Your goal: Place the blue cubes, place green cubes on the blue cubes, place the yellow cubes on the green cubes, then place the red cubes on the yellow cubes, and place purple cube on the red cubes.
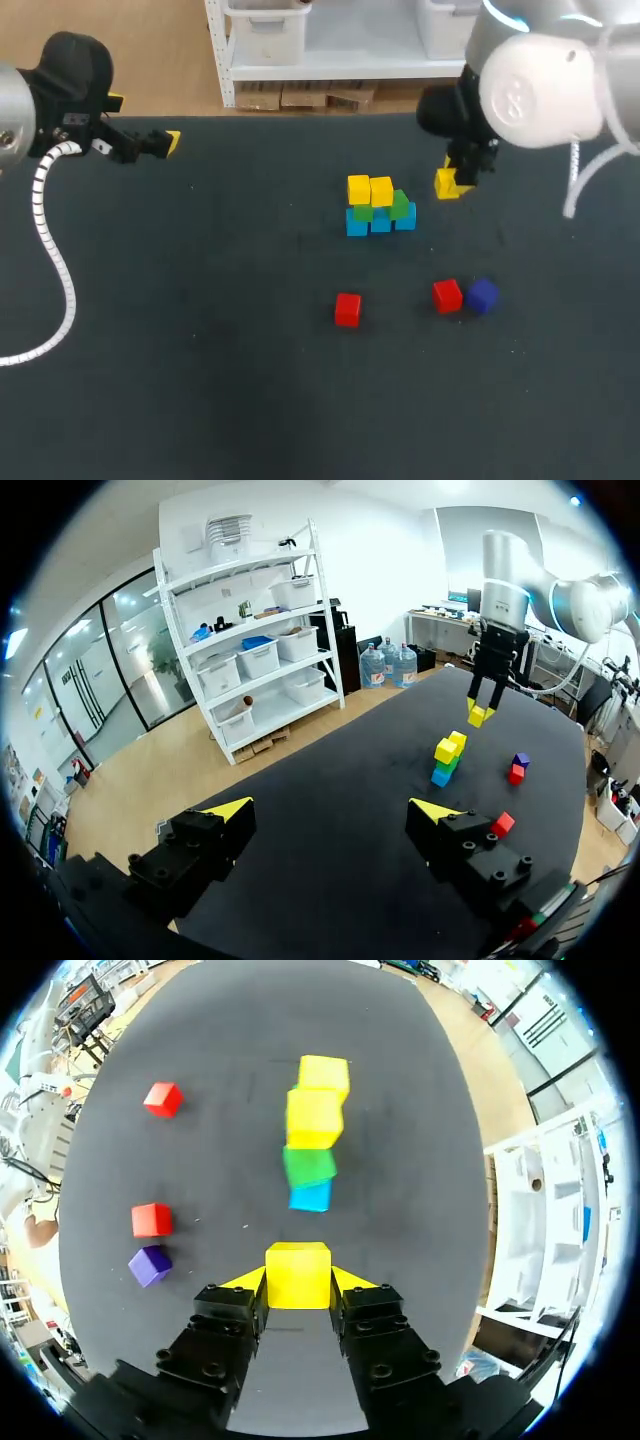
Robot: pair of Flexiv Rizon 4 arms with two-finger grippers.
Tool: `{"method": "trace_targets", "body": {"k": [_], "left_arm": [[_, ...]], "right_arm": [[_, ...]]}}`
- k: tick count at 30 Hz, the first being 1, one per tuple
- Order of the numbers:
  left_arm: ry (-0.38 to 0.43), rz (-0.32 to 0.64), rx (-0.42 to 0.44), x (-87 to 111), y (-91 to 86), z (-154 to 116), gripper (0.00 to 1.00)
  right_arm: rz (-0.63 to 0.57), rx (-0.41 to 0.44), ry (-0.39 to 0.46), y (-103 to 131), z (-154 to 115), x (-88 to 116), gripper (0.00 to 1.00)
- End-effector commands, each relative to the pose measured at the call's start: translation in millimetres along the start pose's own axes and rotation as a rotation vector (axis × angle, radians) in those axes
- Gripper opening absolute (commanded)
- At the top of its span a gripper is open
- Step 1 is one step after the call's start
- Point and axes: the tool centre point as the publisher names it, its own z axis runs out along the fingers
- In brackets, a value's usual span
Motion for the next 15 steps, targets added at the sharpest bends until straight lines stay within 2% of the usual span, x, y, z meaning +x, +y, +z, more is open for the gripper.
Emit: {"method": "trace_targets", "body": {"k": [1,15], "left_arm": [[-0.008,0.003,0.017,1.8,3.7,-1,1.00],[-0.008,0.003,0.017,1.8,3.7,-1,1.00]], "right_arm": [[0.012,-0.044,0.002,-18,2,-11,0.00],[0.111,-0.050,-0.012,-29,7,-34,0.00]]}}
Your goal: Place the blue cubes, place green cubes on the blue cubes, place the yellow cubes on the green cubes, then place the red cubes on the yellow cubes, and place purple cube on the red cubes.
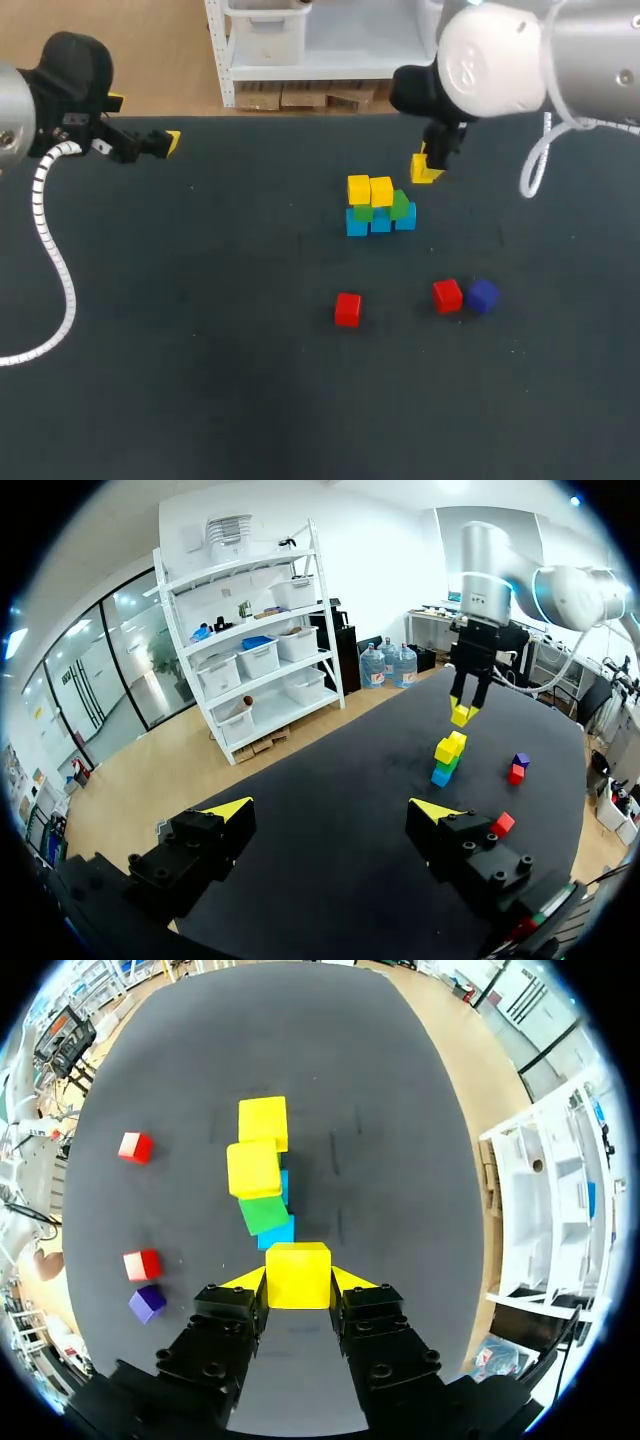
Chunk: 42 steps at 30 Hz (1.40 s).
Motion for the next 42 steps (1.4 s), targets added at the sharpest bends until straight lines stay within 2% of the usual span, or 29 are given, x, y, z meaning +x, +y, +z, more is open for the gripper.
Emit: {"method": "trace_targets", "body": {"k": [1,29,42], "left_arm": [[-0.008,0.003,0.017,1.8,3.7,-1,1.00],[-0.008,0.003,0.017,1.8,3.7,-1,1.00],[-0.008,0.003,0.017,1.8,3.7,-1,1.00]], "right_arm": [[0.003,-0.020,0.003,-5,4,-5,0.00],[-0.052,-0.043,0.025,17,24,-17,0.00],[-0.067,-0.040,0.028,16,24,-21,0.00]]}}
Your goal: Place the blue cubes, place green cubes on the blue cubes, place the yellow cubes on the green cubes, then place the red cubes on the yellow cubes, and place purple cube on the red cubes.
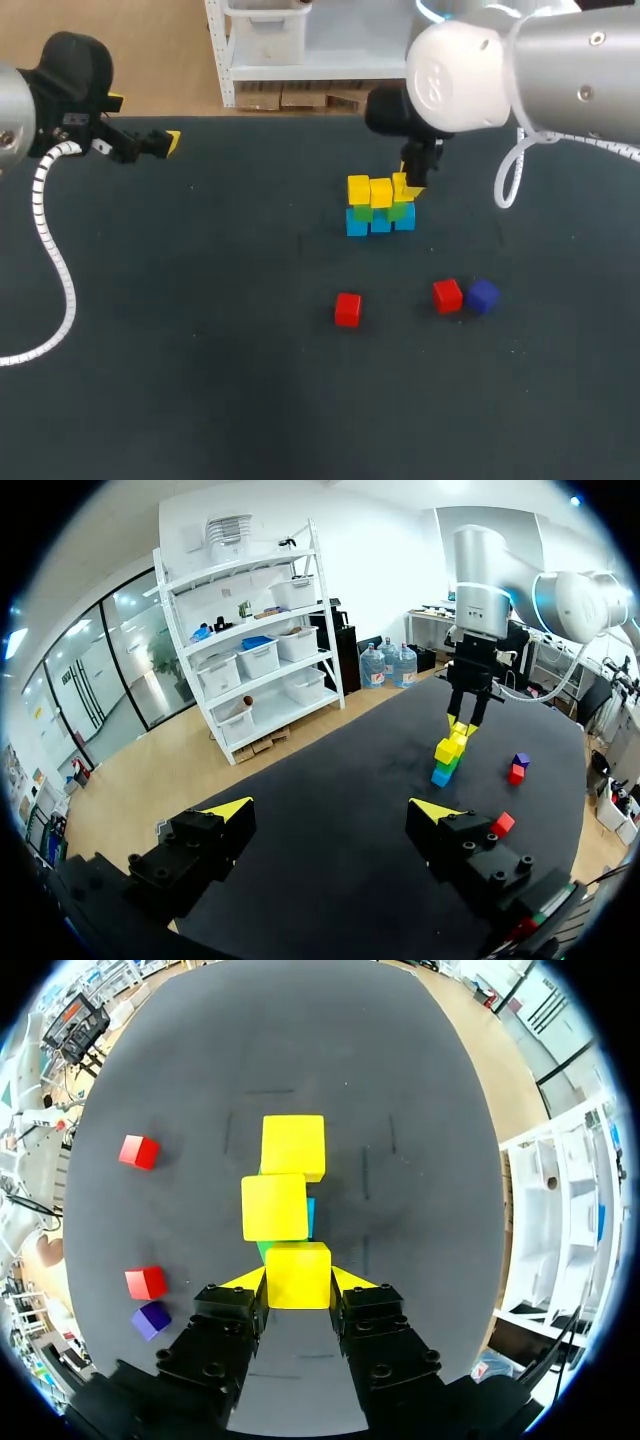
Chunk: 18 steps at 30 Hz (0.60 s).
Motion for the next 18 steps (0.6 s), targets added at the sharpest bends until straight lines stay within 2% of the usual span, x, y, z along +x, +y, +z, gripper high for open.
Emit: {"method": "trace_targets", "body": {"k": [1,18], "left_arm": [[-0.008,0.003,0.017,1.8,3.7,-1,1.00],[-0.008,0.003,0.017,1.8,3.7,-1,1.00]], "right_arm": [[0.000,0.002,0.000,0,1,0,0.00],[-0.009,0.040,0.013,6,-10,-1,0.01]]}}
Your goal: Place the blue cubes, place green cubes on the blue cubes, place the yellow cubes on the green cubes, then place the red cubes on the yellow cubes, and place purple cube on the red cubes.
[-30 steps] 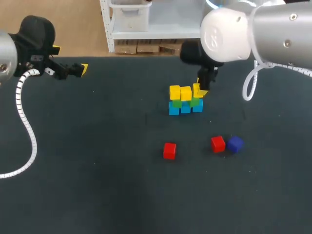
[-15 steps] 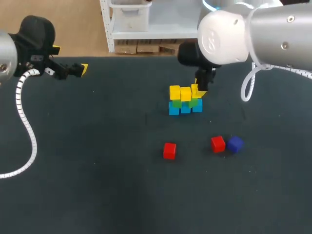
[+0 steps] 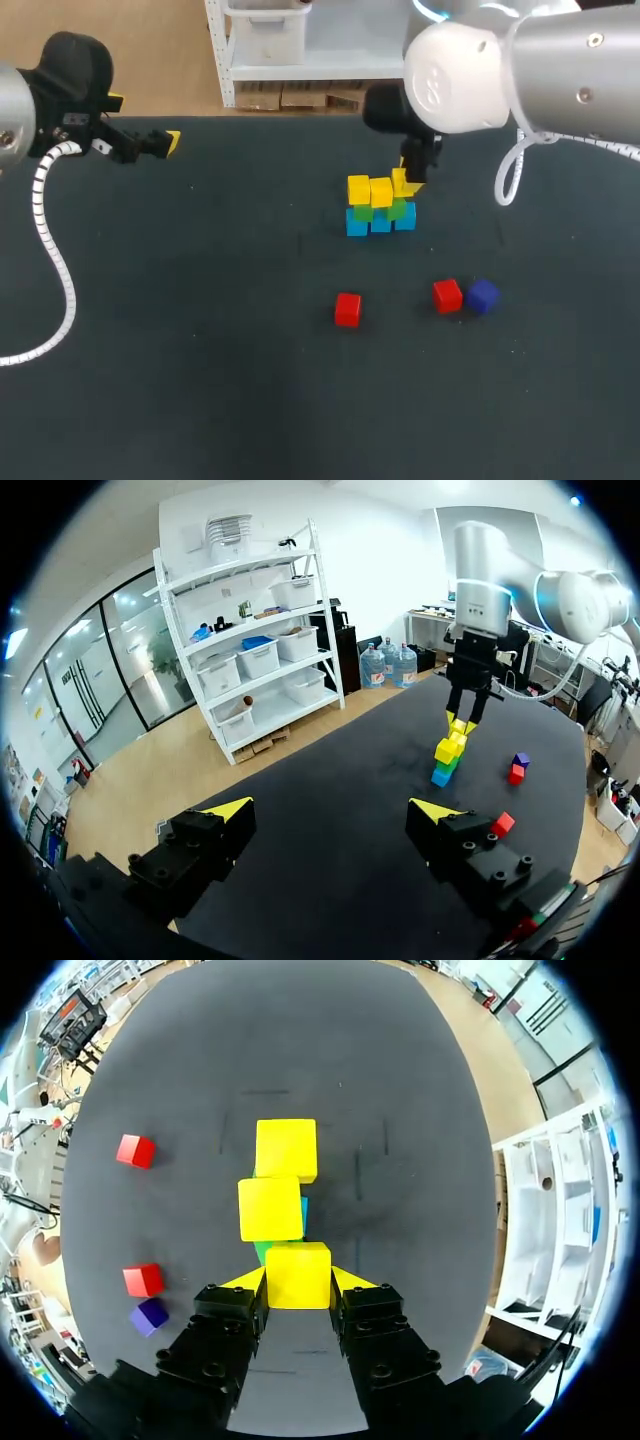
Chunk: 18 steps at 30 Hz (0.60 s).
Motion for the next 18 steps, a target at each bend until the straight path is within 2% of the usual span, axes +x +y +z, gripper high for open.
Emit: {"method": "trace_targets", "body": {"k": [1,18], "left_arm": [[-0.008,0.003,0.017,1.8,3.7,-1.2,1.00],[-0.008,0.003,0.017,1.8,3.7,-1.2,1.00]], "right_arm": [[-0.005,0.018,-0.002,10.2,-3.2,0.2,0.01],[-0.001,0.011,-0.002,14.1,-0.2,1.1,0.09]]}}
